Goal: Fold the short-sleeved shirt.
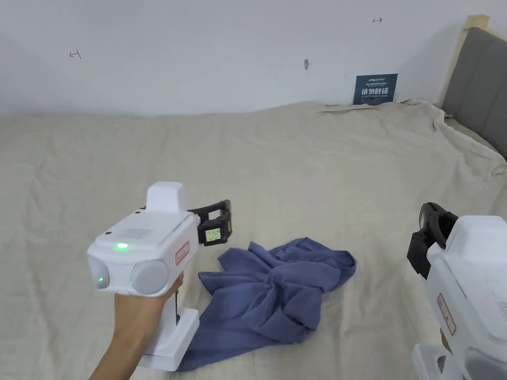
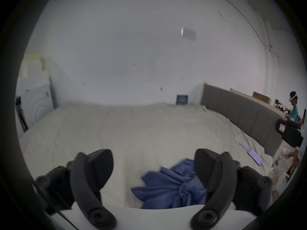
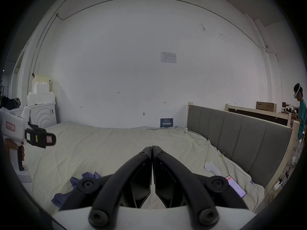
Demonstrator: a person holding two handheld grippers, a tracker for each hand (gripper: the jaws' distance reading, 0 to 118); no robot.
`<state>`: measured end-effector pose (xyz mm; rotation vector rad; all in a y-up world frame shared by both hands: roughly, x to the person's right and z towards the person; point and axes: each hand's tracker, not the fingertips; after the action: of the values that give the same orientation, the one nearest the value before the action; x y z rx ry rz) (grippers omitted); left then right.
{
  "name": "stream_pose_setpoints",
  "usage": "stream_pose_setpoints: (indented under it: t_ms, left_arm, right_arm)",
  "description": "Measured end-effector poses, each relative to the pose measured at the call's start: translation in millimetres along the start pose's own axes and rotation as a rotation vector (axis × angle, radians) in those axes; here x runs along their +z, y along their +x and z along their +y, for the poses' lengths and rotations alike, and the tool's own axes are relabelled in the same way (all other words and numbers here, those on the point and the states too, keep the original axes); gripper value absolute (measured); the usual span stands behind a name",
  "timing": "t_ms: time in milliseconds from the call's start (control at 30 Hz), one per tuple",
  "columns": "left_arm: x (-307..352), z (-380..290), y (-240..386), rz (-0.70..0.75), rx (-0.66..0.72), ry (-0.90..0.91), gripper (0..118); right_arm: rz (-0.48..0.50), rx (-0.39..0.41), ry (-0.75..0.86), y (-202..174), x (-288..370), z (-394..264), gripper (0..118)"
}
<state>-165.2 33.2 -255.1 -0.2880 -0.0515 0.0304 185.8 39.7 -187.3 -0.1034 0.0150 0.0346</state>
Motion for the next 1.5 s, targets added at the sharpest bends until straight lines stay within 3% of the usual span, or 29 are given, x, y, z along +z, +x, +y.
stream_pose_setpoints:
  t_ms: [133,233,333,367,500,800,1067,1300,1333,1400,1433,1467,1500]
  left_arm:
    - [18,-11,-11,0.081,-0.032,0.069,77]
    - [26,-23,-18,0.108,-0.027,0.085,25]
    - [32,-29,-22,0.128,-0.039,0.091,1]
    - [35,-32,-23,0.121,-0.041,0.101,0]
    - [47,-33,-17,0.179,-0.082,0.163,0]
    - [39,-36,-18,0.169,-0.082,0.095,0]
    - [9,-63,-34,0.107,0.122,-0.314,0]
    - [-5,-121,-37,0.080,0.159,-0.567,0]
    - [-5,-129,-37,0.072,0.159,-0.605,3]
    - [-5,-141,-37,0.072,0.168,-0.620,25]
    - [-6,-146,-37,0.071,0.165,-0.658,42]
    - [-6,-150,-36,0.068,0.165,-0.687,68]
    - [-7,-154,-35,0.074,0.159,-0.704,80]
  right_arm:
    - [0.005,-0.002,0.007,0,-1,-1,0]
    - [0.010,-0.005,0.012,-1,-1,-1,0]
    - [0.014,-0.005,0.012,-2,0,-2,0]
    - [0.016,-0.006,0.013,-2,1,-2,0]
    - [0.018,-0.004,0.012,0,0,-5,0]
    - [0.027,-0.006,0.011,-3,-2,-7,0]
    - [0.031,0.000,-0.004,-8,-2,-7,0]
    - [0.032,0.002,-0.031,-12,-2,-12,0]
    - [0.033,0.003,-0.035,-12,-3,-13,0]
    - [0.035,0.003,-0.043,-12,-4,-15,0]
    - [0.037,0.003,-0.046,-11,-5,-17,0]
    - [0.038,0.003,-0.049,-11,-6,-18,0]
    - [0.039,0.003,-0.052,-12,-6,-19,0]
